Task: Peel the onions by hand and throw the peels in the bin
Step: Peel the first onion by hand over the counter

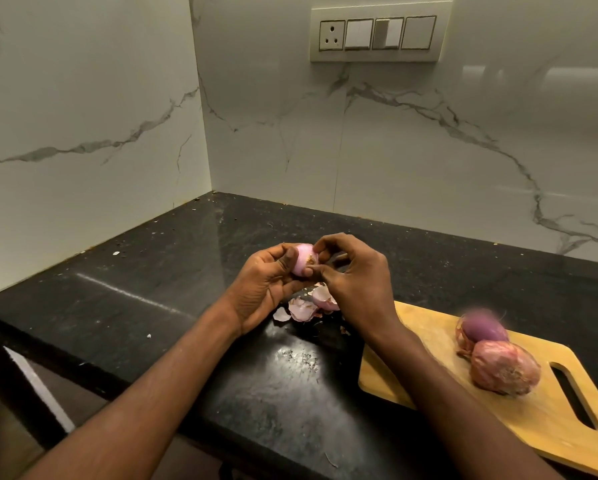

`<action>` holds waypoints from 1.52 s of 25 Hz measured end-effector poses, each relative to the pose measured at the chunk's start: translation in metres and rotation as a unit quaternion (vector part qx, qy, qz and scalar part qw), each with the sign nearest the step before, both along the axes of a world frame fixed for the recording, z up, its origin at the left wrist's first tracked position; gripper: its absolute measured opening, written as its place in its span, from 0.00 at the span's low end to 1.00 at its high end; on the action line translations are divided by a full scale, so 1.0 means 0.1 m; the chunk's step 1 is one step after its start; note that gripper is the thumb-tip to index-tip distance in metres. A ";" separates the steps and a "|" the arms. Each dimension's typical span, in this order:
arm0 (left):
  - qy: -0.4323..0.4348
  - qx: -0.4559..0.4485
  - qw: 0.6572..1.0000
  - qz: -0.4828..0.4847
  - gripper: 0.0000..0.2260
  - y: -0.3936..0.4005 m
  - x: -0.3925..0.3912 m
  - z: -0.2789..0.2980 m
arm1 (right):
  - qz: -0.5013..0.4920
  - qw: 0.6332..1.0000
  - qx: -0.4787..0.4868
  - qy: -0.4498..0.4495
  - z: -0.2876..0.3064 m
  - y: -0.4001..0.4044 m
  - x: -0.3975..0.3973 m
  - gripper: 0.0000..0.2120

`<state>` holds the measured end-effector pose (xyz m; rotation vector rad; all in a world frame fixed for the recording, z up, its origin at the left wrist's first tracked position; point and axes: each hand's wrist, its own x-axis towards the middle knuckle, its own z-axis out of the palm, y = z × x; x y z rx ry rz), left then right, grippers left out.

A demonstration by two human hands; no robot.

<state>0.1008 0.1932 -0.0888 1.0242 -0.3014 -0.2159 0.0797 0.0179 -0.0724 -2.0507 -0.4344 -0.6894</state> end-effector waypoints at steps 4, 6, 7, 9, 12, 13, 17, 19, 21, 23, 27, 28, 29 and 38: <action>-0.003 0.006 1.000 -0.001 0.22 -0.02 -0.01 0.02 | 0.007 1.000 0.004 -0.028 0.01 -0.01 -0.03 0.12; -0.008 0.007 1.000 -0.009 0.22 -0.01 -0.01 0.00 | 0.012 1.000 -0.012 -0.026 0.01 -0.02 -0.02 0.12; -0.011 0.011 1.000 -0.012 0.20 -0.01 -0.01 0.00 | 0.015 0.999 -0.019 -0.021 0.00 -0.02 -0.01 0.13; -0.015 0.024 1.000 -0.011 0.17 -0.02 -0.01 -0.01 | 0.019 0.999 -0.027 -0.003 0.00 -0.02 0.00 0.15; -0.025 0.044 0.999 -0.002 0.15 -0.04 -0.02 0.00 | 0.027 0.998 -0.039 0.036 0.01 -0.05 0.02 0.17; -0.026 0.045 0.999 0.001 0.15 -0.04 -0.02 0.00 | 0.031 0.998 -0.047 0.041 0.00 -0.06 0.03 0.16; -0.013 0.023 1.000 0.013 0.17 -0.04 -0.02 0.00 | 0.021 0.999 -0.012 0.028 -0.04 -0.04 0.04 0.09; -0.008 0.018 1.000 0.023 0.17 -0.04 -0.04 0.01 | 0.001 1.000 -0.006 0.003 -0.03 -0.02 0.03 0.04; -0.011 0.017 1.000 0.017 0.23 -0.04 -0.04 0.01 | 0.008 1.000 -0.004 -0.019 -0.02 -0.02 0.02 0.05; -0.020 0.030 0.999 0.002 0.30 -0.04 -0.04 0.00 | 0.017 1.000 0.009 -0.014 -0.01 -0.03 0.02 0.05; -0.026 0.070 0.997 0.010 0.30 -0.06 -0.04 0.03 | 0.074 0.994 0.034 0.073 0.03 -0.05 0.03 0.04; -0.027 0.073 0.997 0.018 0.26 -0.07 -0.05 0.04 | 0.097 0.991 0.035 0.089 0.04 -0.05 0.02 0.04; -0.030 0.070 0.997 0.026 0.21 -0.07 -0.06 0.04 | 0.110 0.989 0.027 0.094 0.05 -0.05 0.01 0.05; -0.053 0.067 0.996 0.028 0.19 -0.07 -0.07 0.04 | 0.143 0.986 0.007 0.085 0.06 -0.09 0.03 0.09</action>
